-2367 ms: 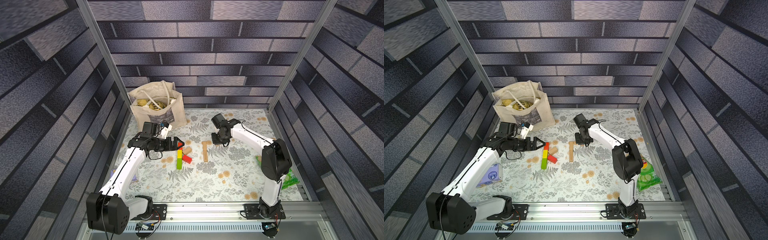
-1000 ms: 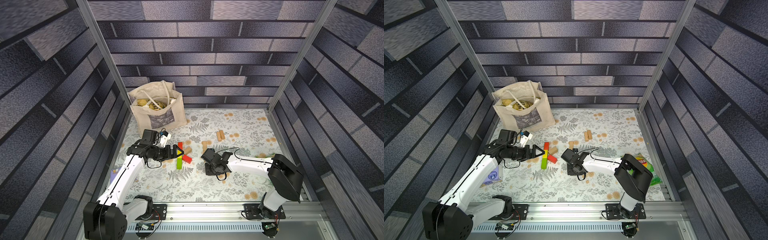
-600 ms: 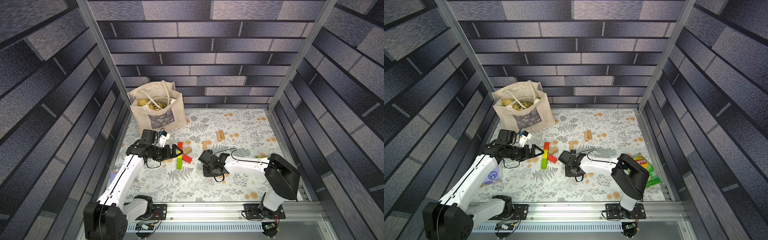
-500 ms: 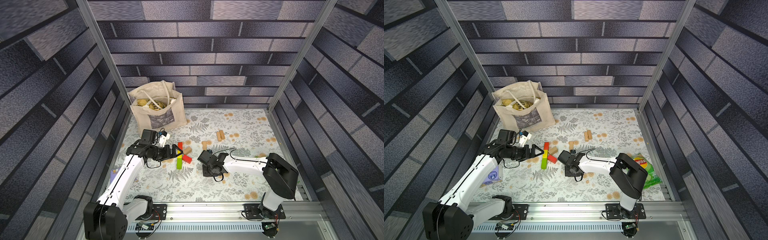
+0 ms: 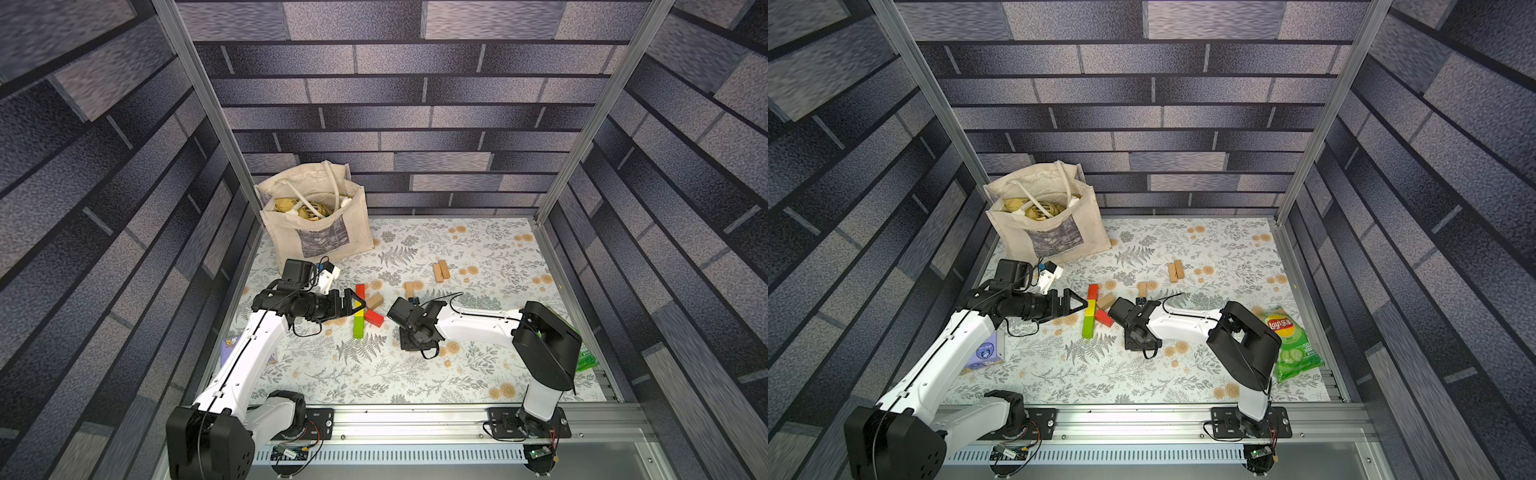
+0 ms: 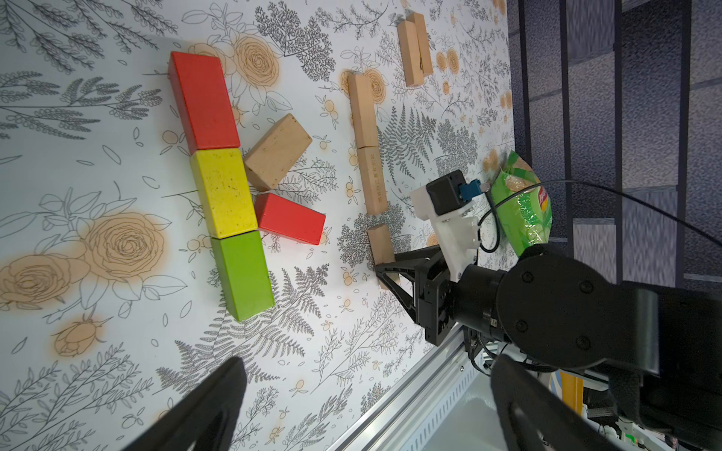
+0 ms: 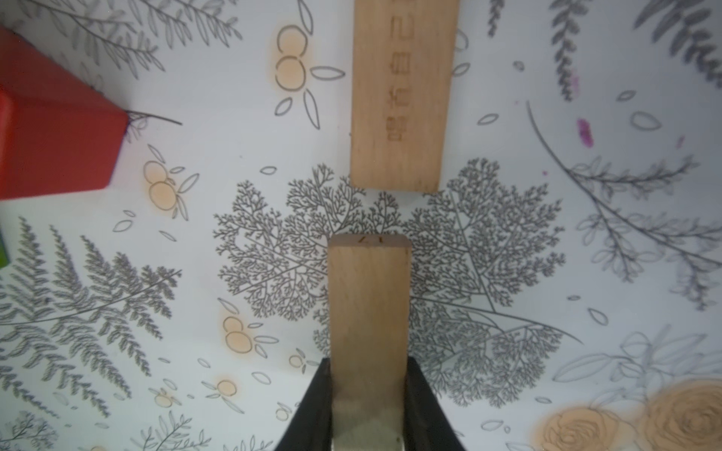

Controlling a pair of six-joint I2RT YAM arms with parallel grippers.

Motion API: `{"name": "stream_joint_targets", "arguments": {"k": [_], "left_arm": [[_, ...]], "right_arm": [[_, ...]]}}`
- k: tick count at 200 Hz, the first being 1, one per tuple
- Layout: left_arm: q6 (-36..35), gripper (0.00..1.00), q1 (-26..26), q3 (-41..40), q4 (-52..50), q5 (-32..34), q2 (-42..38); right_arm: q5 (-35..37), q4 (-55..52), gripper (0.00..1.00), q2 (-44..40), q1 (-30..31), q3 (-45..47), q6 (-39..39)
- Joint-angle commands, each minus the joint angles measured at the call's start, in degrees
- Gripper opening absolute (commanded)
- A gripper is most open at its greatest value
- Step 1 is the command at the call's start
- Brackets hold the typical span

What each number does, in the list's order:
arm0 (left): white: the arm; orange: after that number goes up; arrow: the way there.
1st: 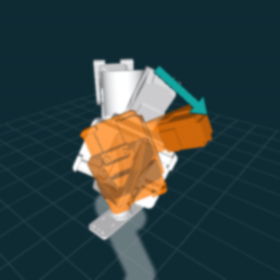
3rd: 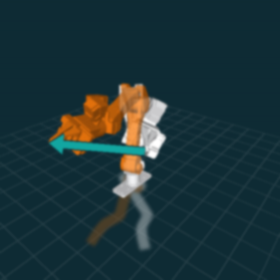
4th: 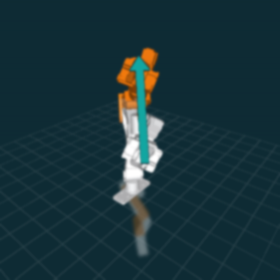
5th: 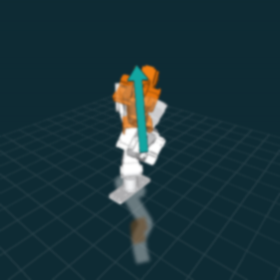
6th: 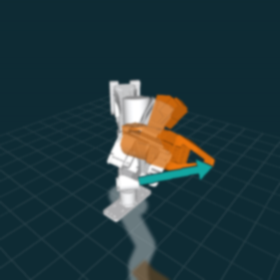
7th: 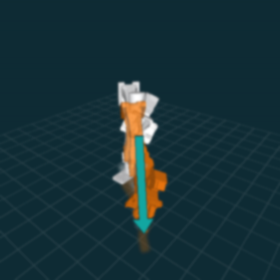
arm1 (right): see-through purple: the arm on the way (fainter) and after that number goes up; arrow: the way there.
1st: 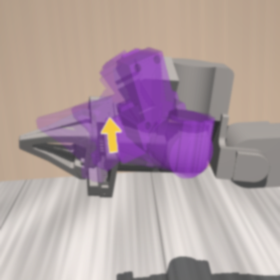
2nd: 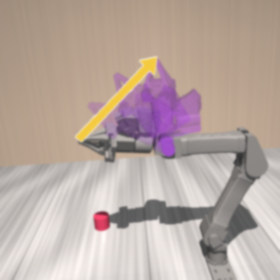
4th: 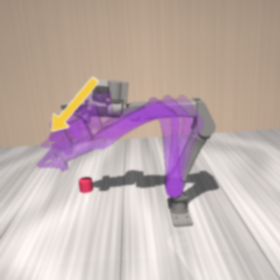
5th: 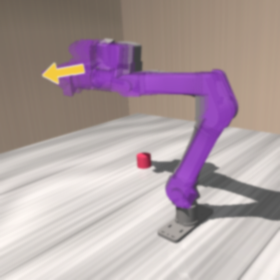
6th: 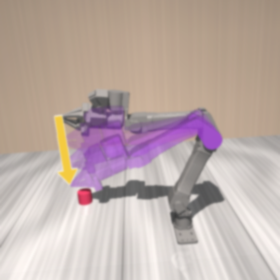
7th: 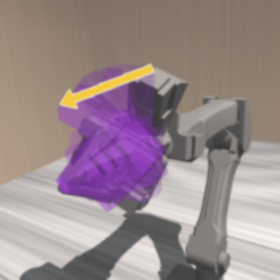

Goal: Assemble the letter k with building blocks
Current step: Assemble the building block at the center of the board.

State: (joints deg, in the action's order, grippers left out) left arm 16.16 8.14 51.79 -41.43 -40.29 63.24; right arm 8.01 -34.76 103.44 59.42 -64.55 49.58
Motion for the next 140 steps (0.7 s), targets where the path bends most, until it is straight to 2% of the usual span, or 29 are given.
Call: {"name": "stream_joint_targets", "arguments": {"k": [1, 140], "left_arm": [[-0.3, 1.00, -0.4, -0.1, -0.8, 0.1, -1.2], [-0.3, 1.00, -0.3, -0.1, -1.1, 0.4, -1.5]], "right_arm": [[2.0, -2.8, 0.21, 0.4, 0.7, -0.8, 1.4], [3.3, -5.7, 0.21, 3.6, 0.7, -3.5, 1.0]]}}
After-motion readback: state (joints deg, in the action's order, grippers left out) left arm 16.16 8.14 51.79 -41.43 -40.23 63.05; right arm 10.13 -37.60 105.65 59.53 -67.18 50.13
